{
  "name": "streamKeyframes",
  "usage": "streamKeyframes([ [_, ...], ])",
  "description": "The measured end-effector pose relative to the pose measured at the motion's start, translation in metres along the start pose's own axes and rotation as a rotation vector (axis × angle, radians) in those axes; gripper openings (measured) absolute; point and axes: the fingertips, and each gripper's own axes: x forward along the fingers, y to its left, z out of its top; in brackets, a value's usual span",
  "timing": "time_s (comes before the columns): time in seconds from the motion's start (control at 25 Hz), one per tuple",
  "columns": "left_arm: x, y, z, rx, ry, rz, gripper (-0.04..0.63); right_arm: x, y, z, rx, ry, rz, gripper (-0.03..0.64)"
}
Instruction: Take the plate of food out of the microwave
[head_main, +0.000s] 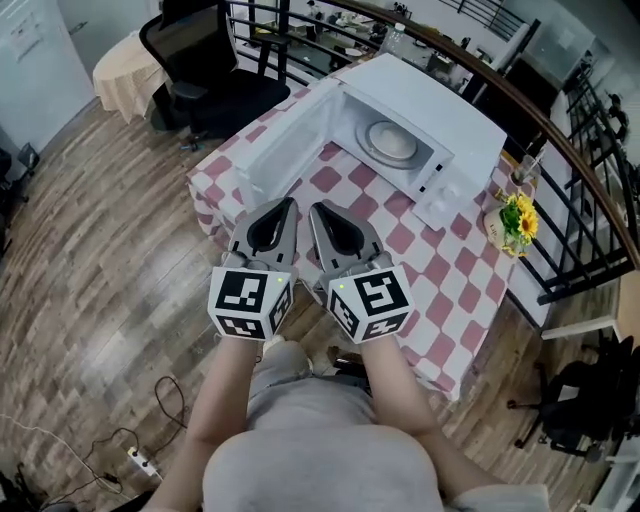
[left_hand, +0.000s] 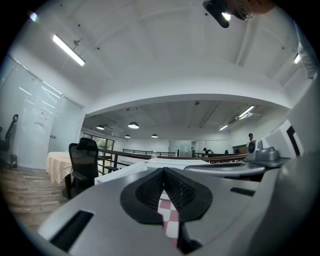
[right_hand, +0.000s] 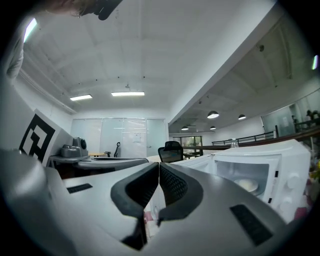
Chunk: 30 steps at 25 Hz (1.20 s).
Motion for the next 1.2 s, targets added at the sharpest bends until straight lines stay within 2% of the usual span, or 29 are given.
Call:
streamKeyframes([
  [0.36, 0.058, -0.042, -0.01, -0.008, 0.041, -0.155, 0.005, -0.02, -0.068, -0.006, 0.045, 0.005, -0.172, 0.026],
  [0.68, 0.115, -0.063, -0.013, -0.082, 0.053, -0.264, 0.005, -0.025, -0.119, -0.013, 0.096, 0.021, -0.29, 0.026],
  [1.2, 0.193, -0.068, -0.042, -0.173, 0.143, -0.359, 0.005, -0.012, -0.177, -0.026, 0.113, 0.043, -0.434, 0.026],
])
